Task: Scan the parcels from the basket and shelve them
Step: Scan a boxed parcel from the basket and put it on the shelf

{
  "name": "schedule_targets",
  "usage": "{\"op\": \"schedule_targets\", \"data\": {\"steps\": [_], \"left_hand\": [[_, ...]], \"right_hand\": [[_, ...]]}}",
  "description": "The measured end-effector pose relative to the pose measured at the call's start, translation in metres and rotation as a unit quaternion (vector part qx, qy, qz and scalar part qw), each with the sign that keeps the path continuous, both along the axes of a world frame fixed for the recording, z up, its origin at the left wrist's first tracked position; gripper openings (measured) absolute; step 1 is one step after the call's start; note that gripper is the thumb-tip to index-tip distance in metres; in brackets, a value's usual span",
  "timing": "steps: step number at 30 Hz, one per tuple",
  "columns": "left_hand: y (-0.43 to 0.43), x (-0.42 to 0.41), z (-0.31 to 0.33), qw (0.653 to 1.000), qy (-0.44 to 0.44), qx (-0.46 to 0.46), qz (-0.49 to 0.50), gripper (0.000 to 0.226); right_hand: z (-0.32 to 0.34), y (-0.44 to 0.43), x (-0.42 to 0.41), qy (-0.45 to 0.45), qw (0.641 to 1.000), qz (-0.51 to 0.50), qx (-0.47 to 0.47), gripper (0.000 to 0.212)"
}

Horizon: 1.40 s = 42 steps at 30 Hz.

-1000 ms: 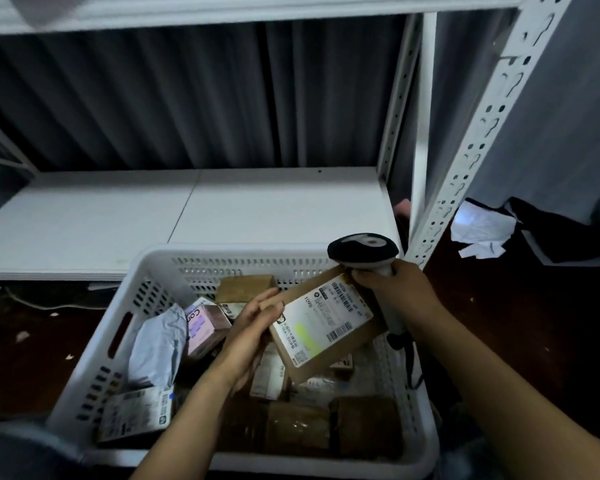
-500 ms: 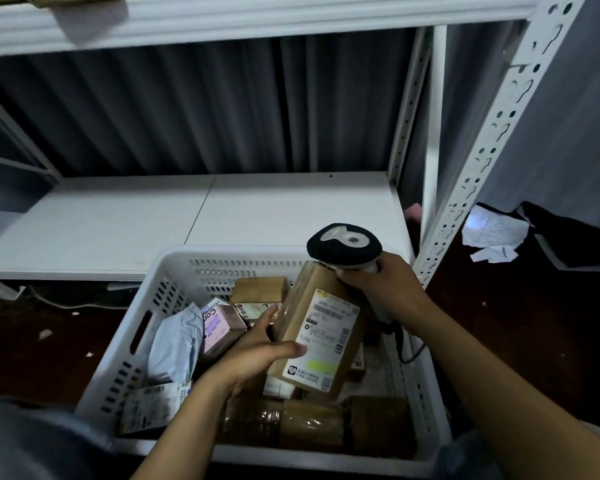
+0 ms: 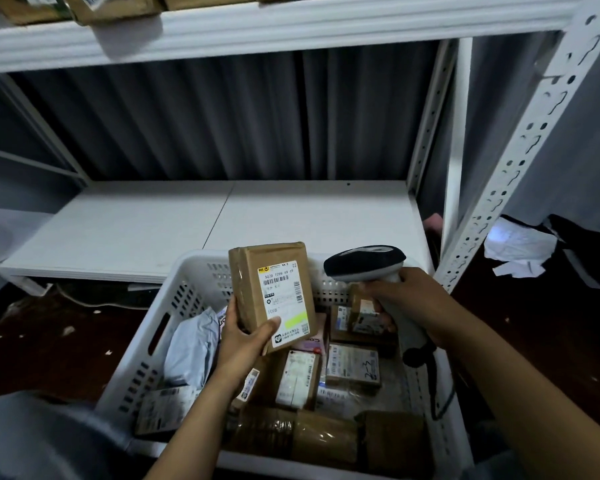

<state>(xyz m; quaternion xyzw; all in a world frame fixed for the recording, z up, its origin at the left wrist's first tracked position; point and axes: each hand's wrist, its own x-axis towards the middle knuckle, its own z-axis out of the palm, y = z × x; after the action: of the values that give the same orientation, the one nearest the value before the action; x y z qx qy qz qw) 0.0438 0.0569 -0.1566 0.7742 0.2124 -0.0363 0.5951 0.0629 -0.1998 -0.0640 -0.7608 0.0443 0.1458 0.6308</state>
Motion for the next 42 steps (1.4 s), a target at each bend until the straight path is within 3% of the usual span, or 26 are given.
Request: {"op": "schedule_targets", "data": {"steps": [17,22,25,30,34,42], "left_hand": [[-0.01,0.007,0.006,1.0,-0.021,0.012,-0.002,0.088],[-0.008,0.004,0.01,0.999,-0.038,-0.032,-0.001,0.072],[-0.003,0.0,0.017,0.994,-0.034,-0.105,0.002,0.055],[0.005,-0.008,0.059,0.972,0.006,-0.234,-0.014,0.036],[0.011,-0.011,0.108,0.961,-0.011,-0.273,-0.053,0.03],[0.022,-0.02,0.21,0.959,-0.103,-0.243,-0.107,0.03]], "right_hand": [[0.005,0.004,0.005,0.018,1.0,-0.01,0.008,0.018],[0.008,0.008,0.004,0.008,1.0,-0.015,-0.003,0.024],[0.009,0.014,0.003,-0.017,0.999,-0.037,0.012,0.023],[0.019,0.039,-0.01,-0.064,0.994,-0.084,0.04,0.007],[0.035,0.056,-0.022,-0.109,0.987,-0.11,0.053,0.01],[0.144,0.083,-0.04,-0.228,0.958,-0.14,0.1,0.017]]}}
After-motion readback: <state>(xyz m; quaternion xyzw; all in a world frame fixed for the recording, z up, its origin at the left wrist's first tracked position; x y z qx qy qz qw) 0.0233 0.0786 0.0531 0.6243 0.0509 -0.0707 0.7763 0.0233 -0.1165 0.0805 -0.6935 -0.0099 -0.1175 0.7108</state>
